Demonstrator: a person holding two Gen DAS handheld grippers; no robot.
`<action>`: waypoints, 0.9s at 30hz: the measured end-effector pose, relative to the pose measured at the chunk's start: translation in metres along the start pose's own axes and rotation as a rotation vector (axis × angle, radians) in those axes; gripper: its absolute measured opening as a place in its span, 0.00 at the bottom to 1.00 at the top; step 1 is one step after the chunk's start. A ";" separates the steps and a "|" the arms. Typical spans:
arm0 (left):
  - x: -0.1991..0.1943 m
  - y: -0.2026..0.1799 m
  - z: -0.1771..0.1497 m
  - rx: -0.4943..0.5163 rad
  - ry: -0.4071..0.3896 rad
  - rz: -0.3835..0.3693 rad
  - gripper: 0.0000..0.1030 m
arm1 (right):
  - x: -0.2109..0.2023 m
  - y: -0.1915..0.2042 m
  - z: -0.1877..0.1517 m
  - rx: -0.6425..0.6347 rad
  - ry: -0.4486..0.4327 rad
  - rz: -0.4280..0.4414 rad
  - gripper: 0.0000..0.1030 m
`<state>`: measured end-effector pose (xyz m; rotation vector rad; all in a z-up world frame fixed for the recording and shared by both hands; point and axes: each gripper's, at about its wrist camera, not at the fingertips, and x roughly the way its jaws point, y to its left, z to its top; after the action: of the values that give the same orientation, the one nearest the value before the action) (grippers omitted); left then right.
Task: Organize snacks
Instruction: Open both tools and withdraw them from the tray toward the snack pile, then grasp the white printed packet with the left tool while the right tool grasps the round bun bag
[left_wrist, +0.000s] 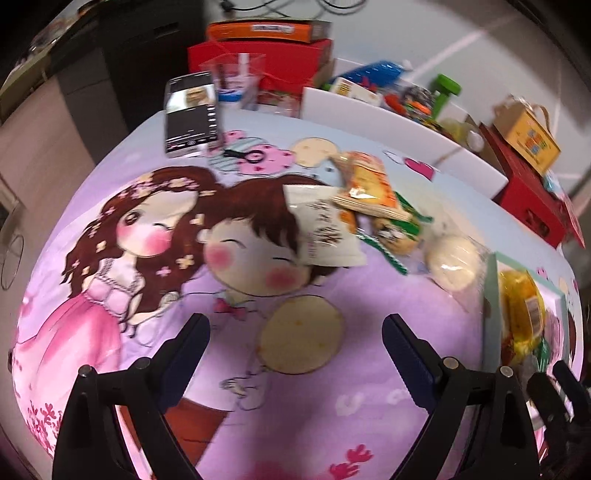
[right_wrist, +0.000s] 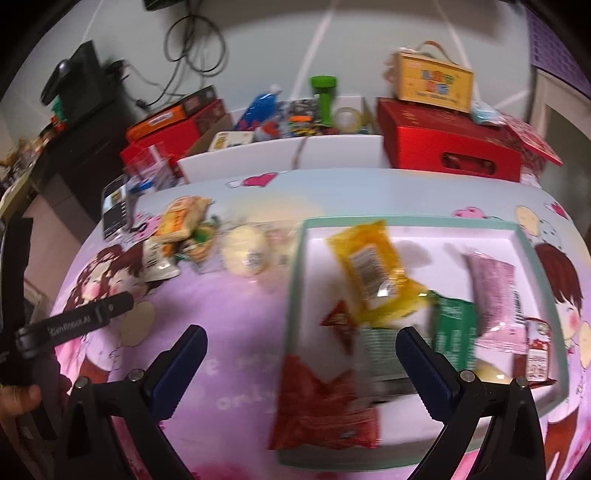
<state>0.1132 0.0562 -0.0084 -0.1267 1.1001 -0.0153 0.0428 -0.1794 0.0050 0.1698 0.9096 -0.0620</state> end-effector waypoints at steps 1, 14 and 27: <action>0.000 0.005 0.001 -0.010 -0.001 0.001 0.92 | 0.002 0.004 0.000 -0.006 0.002 0.009 1.00; 0.008 0.020 0.006 -0.057 0.015 -0.056 0.92 | 0.019 0.025 -0.004 -0.014 0.038 0.040 1.00; 0.030 0.020 0.040 -0.100 0.047 -0.177 0.92 | 0.023 0.020 0.018 0.052 0.027 0.071 1.00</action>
<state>0.1611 0.0778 -0.0199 -0.3150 1.1336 -0.1227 0.0732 -0.1623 -0.0002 0.2522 0.9288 -0.0173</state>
